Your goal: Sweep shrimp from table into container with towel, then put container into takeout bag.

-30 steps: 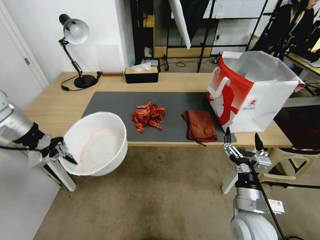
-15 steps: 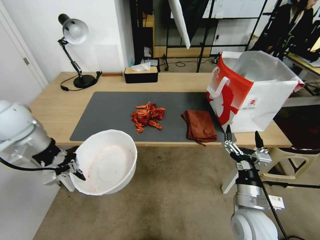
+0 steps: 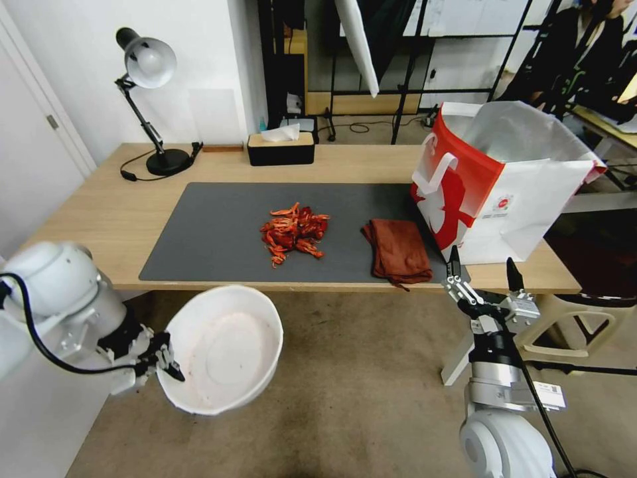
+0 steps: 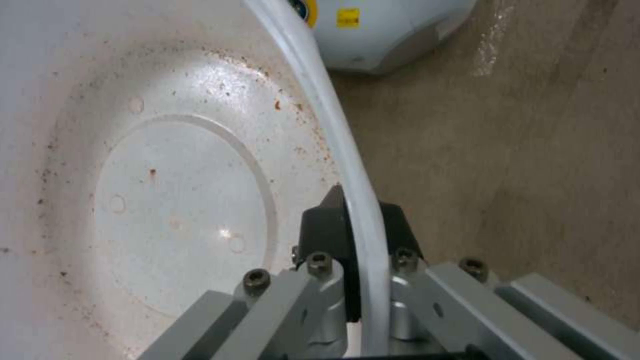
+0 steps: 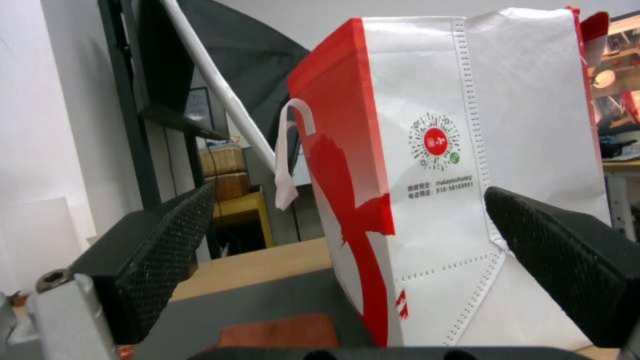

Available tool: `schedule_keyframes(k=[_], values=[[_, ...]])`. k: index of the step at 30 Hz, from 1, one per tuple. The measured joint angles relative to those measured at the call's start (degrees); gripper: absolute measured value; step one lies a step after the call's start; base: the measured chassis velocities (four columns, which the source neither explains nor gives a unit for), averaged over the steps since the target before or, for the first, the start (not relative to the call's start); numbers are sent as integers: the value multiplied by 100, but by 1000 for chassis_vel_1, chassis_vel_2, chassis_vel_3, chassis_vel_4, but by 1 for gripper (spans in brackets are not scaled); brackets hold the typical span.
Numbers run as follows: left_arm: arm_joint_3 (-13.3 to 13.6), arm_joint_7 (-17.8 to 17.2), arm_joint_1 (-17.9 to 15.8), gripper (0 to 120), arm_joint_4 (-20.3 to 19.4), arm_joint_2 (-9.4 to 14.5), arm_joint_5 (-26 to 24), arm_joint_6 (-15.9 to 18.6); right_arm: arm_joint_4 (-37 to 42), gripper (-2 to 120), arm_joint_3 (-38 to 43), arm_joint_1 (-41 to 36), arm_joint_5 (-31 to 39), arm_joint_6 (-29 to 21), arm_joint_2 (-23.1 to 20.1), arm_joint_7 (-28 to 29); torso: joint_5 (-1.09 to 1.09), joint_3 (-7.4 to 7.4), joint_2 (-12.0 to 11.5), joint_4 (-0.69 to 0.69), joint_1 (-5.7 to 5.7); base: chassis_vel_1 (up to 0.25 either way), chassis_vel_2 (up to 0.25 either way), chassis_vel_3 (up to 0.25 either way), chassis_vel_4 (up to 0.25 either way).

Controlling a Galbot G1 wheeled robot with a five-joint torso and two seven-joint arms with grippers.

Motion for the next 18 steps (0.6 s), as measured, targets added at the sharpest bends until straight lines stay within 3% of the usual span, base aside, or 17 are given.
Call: schedule_keyframes(k=[5,10,14,18], values=[[-87,0,335,0,-85,-290,376,-3,20,100,4,7,-5,-29,-3,5,1,0,0,0,0,0,0,0,0],[8,0,330,0,-36,-491,578,-5,49,100,20,-9,-5,-48,-19,13,1,0,0,-1,0,0,0,0,0],[164,2,307,0,152,-938,841,-9,139,100,47,-102,0,-60,-37,22,1,0,0,-1,0,0,0,0,0],[294,2,289,0,245,-1151,970,-9,183,100,50,-144,-2,-71,-24,24,0,0,0,-1,0,0,0,0,0]])
